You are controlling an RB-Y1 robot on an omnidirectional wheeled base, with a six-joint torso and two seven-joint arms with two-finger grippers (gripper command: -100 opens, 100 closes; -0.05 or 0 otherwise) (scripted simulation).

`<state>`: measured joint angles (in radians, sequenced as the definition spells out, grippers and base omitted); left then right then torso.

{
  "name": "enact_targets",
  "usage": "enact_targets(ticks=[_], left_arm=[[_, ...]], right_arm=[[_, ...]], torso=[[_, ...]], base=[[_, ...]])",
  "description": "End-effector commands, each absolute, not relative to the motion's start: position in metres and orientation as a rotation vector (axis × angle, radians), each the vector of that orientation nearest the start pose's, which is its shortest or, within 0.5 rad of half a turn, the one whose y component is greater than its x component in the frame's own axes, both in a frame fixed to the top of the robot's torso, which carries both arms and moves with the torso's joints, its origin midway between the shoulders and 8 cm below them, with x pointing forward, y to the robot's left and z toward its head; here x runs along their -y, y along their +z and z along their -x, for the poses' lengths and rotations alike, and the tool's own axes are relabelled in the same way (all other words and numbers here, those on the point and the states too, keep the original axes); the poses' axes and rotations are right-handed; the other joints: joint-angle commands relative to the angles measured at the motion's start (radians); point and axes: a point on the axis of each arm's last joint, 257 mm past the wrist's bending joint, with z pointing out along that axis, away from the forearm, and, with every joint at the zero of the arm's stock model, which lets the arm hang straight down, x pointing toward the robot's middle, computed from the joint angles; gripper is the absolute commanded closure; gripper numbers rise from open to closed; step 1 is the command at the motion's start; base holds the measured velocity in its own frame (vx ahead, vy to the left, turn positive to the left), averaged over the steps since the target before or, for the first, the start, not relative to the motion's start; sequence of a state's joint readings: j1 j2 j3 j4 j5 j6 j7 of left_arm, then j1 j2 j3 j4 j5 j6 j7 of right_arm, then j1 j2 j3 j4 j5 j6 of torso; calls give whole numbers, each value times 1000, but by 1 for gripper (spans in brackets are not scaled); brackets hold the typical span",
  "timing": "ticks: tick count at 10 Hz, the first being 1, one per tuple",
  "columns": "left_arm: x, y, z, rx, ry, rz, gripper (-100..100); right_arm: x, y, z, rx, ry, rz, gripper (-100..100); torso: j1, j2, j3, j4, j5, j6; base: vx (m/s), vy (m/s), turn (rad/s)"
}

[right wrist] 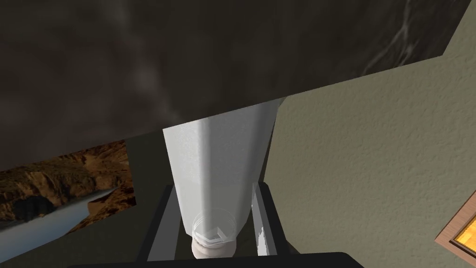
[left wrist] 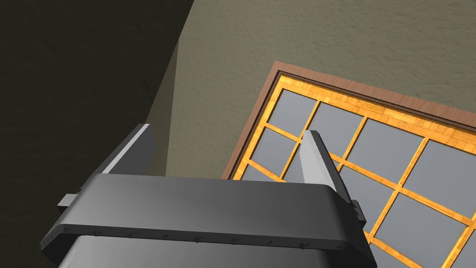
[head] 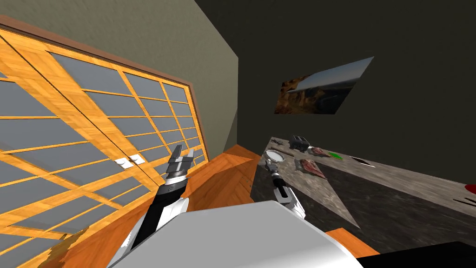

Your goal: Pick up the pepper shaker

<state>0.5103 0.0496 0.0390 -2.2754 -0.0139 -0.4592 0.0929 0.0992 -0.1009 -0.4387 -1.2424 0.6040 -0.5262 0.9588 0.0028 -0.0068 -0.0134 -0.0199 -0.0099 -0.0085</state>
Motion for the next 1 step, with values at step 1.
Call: enact_targets(ticks=[1], left_arm=[[-289, 12, -349, -670, -1324, 691, 0]], right_arm=[[421, -306, -451, -1537, -193, -72, 0]], torso=[[0, 0, 0, 0, 0, 0]], base=[[-3, 3, -12]])
